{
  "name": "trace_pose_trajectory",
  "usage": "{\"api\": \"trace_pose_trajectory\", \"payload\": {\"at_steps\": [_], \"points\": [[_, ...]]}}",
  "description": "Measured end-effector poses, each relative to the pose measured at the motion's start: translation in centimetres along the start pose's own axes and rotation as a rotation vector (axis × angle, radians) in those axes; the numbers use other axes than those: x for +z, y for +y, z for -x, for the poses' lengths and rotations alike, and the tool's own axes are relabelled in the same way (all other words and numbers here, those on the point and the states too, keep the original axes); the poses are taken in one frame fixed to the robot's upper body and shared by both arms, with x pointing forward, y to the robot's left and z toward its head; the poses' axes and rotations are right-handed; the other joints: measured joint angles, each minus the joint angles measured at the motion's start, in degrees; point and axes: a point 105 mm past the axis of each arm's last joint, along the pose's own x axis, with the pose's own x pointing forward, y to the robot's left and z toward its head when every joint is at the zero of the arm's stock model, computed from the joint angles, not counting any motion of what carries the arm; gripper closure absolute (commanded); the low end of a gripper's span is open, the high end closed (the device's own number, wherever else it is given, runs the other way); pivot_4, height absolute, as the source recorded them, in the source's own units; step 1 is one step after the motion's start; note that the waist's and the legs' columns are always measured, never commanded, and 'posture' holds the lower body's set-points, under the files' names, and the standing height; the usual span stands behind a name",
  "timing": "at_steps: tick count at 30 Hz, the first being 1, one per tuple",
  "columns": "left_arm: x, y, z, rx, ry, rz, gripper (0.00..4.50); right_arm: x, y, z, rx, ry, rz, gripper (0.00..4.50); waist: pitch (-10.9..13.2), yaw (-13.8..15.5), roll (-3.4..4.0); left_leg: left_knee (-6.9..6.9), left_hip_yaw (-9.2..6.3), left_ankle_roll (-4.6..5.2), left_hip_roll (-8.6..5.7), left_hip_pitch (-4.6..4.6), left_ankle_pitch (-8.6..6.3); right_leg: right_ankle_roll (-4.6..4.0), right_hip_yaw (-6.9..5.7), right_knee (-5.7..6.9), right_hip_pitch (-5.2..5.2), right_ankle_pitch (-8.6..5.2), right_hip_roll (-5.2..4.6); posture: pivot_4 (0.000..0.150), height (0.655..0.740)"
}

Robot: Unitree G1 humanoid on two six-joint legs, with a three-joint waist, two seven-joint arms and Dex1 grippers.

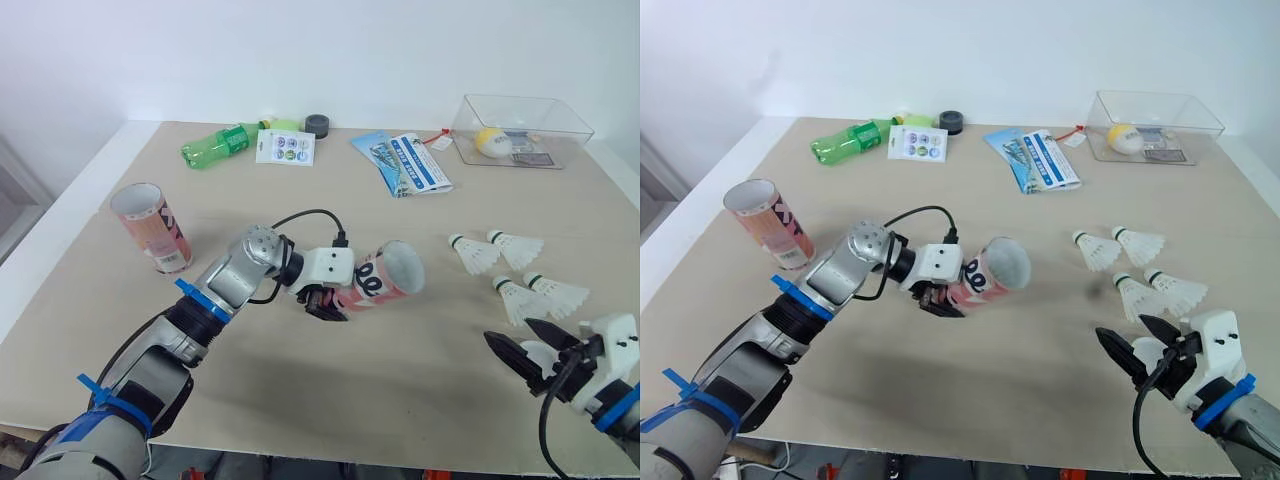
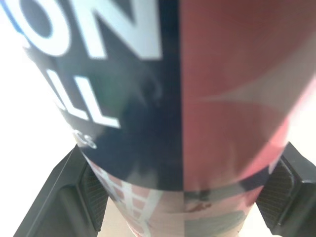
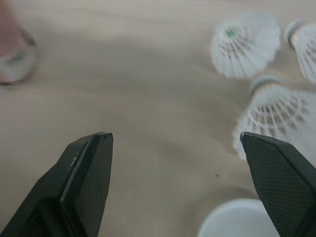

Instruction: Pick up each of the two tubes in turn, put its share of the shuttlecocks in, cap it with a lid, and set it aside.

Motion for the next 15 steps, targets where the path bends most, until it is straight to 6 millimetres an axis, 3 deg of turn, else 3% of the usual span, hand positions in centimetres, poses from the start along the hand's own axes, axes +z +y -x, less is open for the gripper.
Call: {"api": "trace_pose_trajectory", "payload": {"at_steps": [5, 15], "points": [[0.2, -0.5, -0.1, -0.007, 0.000, 0.010, 0.95, -0.4, -1.4, -1.0, -0.051, -0.005, 0.006, 0.08, -0.01, -0.37, 0.03, -0.07, -0.01, 0.00, 0.02, 0.07, 0.00, 0.02, 0.00, 0.02, 0.01, 0.02, 0.04, 0.150, 0.7400], [0.3, -1.0, -0.3, -0.003, 0.002, 0.009, 0.95, -0.7, -2.0, -3.4, -0.039, -0.013, 0.008, 0.08, -0.01, -0.67, 0.05, -0.08, -0.03, 0.00, 0.02, 0.08, 0.00, 0.20, -0.01, 0.02, 0.02, 0.12, 0.04, 0.150, 0.7400]]}}
